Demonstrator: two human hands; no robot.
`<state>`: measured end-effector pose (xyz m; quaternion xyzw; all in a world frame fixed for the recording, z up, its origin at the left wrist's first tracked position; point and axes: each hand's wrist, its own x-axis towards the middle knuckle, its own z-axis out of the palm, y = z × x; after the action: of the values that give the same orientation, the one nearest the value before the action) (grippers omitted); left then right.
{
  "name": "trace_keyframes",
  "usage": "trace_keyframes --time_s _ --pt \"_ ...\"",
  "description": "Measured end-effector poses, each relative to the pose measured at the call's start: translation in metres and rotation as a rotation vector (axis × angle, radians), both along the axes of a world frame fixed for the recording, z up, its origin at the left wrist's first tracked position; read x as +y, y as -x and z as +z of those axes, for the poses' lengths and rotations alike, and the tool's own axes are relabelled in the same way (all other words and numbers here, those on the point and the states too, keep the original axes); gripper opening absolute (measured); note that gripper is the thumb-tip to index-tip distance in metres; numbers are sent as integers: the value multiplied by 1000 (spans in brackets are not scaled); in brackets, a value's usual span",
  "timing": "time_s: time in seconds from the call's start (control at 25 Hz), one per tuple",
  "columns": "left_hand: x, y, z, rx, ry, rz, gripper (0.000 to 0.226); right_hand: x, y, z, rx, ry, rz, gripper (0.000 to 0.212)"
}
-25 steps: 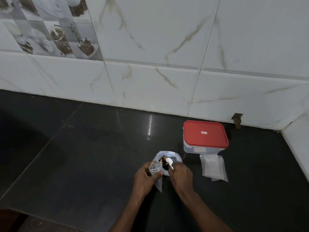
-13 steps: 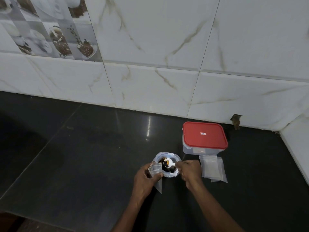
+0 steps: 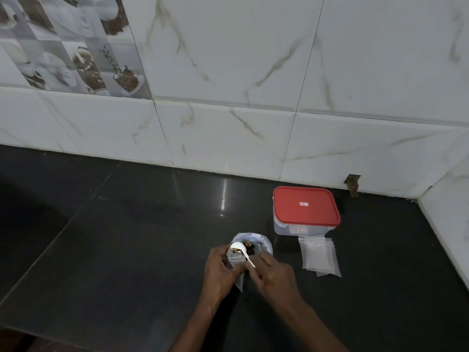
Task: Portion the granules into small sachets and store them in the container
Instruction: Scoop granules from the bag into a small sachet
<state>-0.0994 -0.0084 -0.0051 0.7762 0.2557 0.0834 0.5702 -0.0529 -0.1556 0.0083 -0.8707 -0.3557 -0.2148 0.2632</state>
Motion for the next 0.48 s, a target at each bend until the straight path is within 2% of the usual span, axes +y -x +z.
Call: trace_keyframes --time_s 0.16,0.28,0.36,0.44,0.48 --pt "-1 0 4 -11 6 18 44 -13 5 -13 -233 61 42 25" --pt "0 1 1 2 8 20 49 -14 5 -10 -191 15 34 22" --pt "0 0 2 14 14 12 49 -10 1 -4 74 -138 -66 13" --pt "0 1 4 10 8 14 50 -7 -14 5 494 -351 -248 12" --pt "0 2 5 8 3 20 50 -7 -22 7 687 -393 -311 14"
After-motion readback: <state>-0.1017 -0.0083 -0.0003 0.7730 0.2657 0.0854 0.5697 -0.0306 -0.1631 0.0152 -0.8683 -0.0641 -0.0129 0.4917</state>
